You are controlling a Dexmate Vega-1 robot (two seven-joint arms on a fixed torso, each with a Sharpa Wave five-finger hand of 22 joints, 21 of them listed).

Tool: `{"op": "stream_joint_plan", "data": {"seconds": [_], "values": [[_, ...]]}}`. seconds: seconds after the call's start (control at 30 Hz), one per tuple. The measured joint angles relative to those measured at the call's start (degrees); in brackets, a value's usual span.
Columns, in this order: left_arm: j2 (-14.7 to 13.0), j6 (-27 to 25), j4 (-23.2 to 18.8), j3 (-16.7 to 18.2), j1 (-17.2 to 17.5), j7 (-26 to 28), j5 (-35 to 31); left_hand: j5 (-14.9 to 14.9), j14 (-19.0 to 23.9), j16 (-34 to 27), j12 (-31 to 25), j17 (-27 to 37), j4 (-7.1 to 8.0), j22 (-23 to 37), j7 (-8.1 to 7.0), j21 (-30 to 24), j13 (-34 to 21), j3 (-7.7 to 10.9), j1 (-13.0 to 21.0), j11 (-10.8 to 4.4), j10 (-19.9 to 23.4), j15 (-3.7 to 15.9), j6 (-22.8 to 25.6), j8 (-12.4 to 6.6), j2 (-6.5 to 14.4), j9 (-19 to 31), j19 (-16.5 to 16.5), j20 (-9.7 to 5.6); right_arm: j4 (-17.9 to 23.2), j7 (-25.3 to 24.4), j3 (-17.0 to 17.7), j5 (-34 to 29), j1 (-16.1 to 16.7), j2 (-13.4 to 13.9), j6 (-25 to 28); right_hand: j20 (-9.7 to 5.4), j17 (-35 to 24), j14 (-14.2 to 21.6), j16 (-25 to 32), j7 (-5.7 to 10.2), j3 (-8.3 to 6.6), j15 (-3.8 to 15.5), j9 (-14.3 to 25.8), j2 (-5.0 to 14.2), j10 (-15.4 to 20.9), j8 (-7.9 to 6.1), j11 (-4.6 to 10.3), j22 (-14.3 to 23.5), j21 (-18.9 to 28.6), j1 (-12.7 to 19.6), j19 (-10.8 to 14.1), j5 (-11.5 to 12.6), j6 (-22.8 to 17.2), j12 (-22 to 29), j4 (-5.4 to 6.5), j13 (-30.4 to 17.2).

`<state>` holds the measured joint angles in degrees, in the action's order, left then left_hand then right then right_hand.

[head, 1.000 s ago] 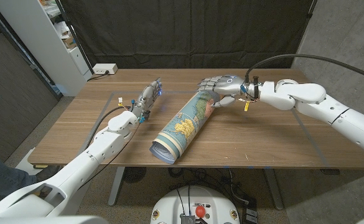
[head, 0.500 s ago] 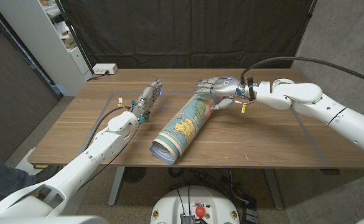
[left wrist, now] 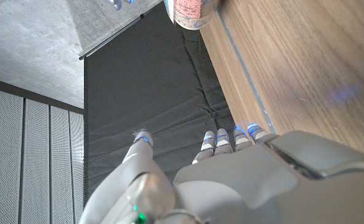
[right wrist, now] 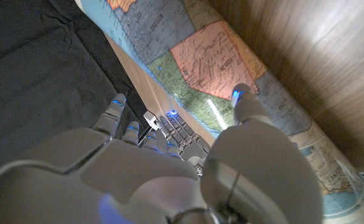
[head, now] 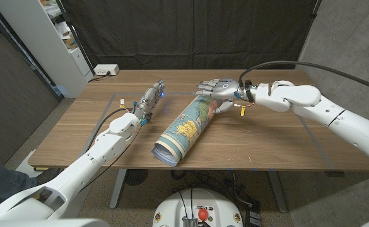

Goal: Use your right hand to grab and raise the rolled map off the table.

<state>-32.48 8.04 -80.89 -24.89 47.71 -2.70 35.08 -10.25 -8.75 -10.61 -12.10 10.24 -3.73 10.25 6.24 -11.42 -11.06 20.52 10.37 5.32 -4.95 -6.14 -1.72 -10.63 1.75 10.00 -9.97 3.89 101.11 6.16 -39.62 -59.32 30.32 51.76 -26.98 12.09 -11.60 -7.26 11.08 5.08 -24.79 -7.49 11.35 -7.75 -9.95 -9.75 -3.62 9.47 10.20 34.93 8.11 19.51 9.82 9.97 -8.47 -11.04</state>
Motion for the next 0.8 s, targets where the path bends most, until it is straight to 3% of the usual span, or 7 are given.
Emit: {"op": "stream_joint_plan", "data": {"seconds": [0.8], "values": [[0.4, -0.2, 1.1, -0.3, -0.8, -0.5, 0.1, 0.0, 0.0, 0.0, 0.0, 0.0, -0.15, 0.0, -0.2, 0.0, 0.0, -0.15, 0.0, 0.0, 0.0, 0.0, 0.2, 0.0, 0.0, 0.0, 0.2, 0.23, -1.8, 2.6, -3.2, -1.5, -2.0, -2.1, 1.1, -0.05, -0.3, 0.5, 0.0, 0.03, 0.6, -0.49, 0.0, -0.53, 0.0, -0.54, 0.01, 0.3, 0.2, -0.5, 0.1, 0.9, 0.0, 0.2, 0.59, 0.0]]}}
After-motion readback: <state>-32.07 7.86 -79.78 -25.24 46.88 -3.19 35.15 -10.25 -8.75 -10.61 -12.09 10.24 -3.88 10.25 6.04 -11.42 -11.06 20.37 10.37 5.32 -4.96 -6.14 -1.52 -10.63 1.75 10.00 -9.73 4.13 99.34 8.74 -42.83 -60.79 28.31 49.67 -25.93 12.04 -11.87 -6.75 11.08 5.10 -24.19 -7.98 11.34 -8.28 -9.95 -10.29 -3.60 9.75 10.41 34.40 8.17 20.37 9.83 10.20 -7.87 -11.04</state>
